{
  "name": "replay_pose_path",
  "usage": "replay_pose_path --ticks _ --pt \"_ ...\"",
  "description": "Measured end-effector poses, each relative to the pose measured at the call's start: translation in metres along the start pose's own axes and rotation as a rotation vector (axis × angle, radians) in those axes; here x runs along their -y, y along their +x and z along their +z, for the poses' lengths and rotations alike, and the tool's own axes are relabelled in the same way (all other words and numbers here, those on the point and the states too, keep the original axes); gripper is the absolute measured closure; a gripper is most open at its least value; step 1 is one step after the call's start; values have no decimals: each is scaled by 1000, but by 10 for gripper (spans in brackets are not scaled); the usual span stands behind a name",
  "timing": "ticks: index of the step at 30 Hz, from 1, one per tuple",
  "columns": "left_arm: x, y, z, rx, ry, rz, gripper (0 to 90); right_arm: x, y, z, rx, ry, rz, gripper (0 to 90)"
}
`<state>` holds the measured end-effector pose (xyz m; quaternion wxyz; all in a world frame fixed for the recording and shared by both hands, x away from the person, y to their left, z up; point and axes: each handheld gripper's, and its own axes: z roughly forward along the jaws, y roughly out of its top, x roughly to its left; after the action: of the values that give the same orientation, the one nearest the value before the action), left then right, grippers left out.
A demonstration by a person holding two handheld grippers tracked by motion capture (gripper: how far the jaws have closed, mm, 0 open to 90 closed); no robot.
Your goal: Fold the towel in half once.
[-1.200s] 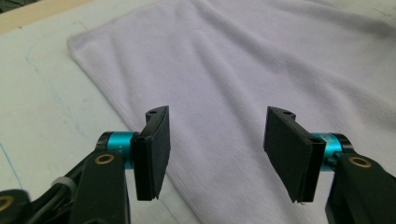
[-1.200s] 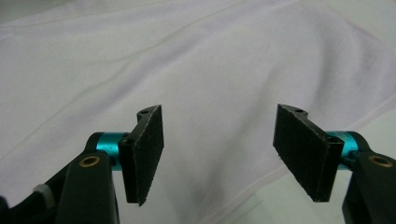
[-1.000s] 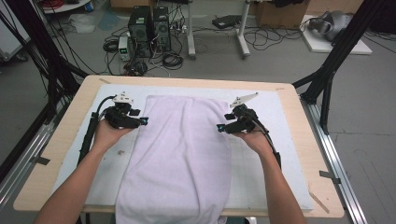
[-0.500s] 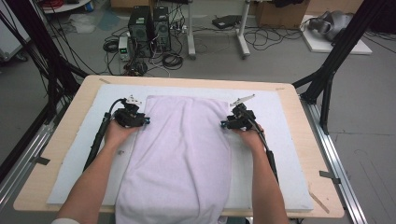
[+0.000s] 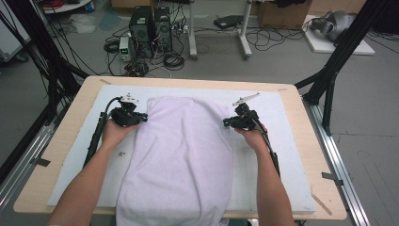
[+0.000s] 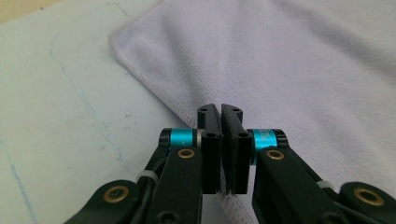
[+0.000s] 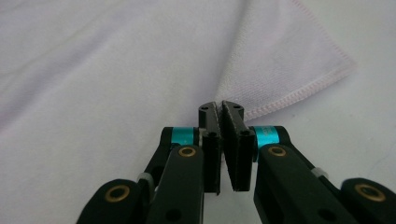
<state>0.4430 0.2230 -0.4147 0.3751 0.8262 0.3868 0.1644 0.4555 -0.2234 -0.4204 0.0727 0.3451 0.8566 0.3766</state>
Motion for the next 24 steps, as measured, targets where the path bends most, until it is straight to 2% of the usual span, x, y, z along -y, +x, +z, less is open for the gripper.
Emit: replay_pose_path --ticks 6,11,17,19,22,23,24 --pt "-3 -4 -25 42 -44 2 864 -2 5 -27 -44 -62 -4 862" --pt "-1 -15 -43 72 -56 33 863 -2 16 -43 -86 -72 -28 862" --pt "20 -34 -66 88 -41 90 861 7 37 -60 -143 -90 -62 862" --pt "31 -39 -72 97 -46 97 861 15 45 -64 -154 -98 -72 861" --pt "47 -47 -78 105 -25 112 861 29 57 -67 -173 -89 -76 861" --pt "52 -50 -80 102 -18 131 861 34 60 -67 -172 -77 -83 861" --pt "57 -53 -82 104 -20 128 860 39 63 -67 -173 -69 -79 861"
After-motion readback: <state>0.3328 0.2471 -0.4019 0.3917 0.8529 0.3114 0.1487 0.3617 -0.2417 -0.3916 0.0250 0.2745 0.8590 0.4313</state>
